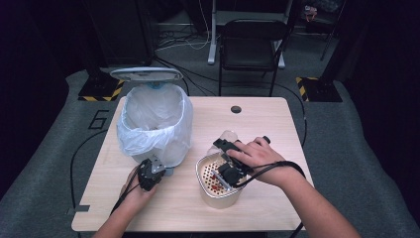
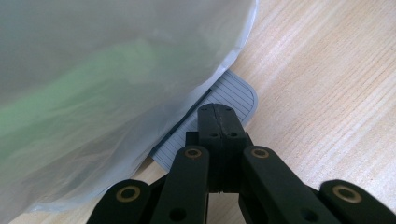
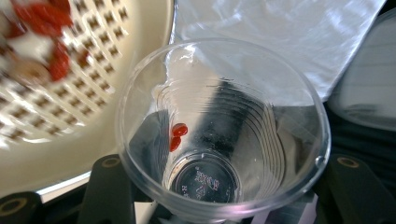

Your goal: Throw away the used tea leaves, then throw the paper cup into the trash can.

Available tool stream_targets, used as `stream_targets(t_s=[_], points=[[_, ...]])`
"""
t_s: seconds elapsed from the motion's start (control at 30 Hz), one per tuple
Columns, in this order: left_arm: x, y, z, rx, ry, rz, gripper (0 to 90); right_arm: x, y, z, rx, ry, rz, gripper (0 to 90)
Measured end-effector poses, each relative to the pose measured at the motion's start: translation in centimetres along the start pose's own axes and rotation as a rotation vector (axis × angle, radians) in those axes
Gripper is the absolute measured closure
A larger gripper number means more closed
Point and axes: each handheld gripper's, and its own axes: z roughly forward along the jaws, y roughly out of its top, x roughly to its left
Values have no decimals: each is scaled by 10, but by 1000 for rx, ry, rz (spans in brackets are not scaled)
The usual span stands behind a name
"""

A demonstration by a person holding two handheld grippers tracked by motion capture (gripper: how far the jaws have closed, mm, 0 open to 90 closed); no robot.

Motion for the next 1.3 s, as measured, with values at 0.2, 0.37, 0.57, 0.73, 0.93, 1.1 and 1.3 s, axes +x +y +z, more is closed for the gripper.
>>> stream_targets(t_s=[0.2, 0.37, 0.57, 0.73, 0.93, 1.1, 1.3], points=[[2, 1, 1, -10, -17, 16, 900, -19, -4, 4, -27, 178, 136, 428], [3, 1, 0, -5, -2, 26, 900, -35, -10, 8, -47, 293, 248, 428], [3, 1, -1, -4, -3, 24, 900, -52, -20, 11, -79, 411, 405, 429], [3, 1, 0, -7, -18, 19, 900, -62, -26, 11, -91, 498, 540, 430], [2, 1, 1, -16, 0, 23, 900, -73, -37, 14, -161, 569, 685, 430], [2, 1, 1, -18, -9, 16, 900, -81, -46, 15, -168, 597, 759, 431], [2, 1, 0, -8, -11, 22, 900, -90, -51, 17, -182, 590, 810, 430]])
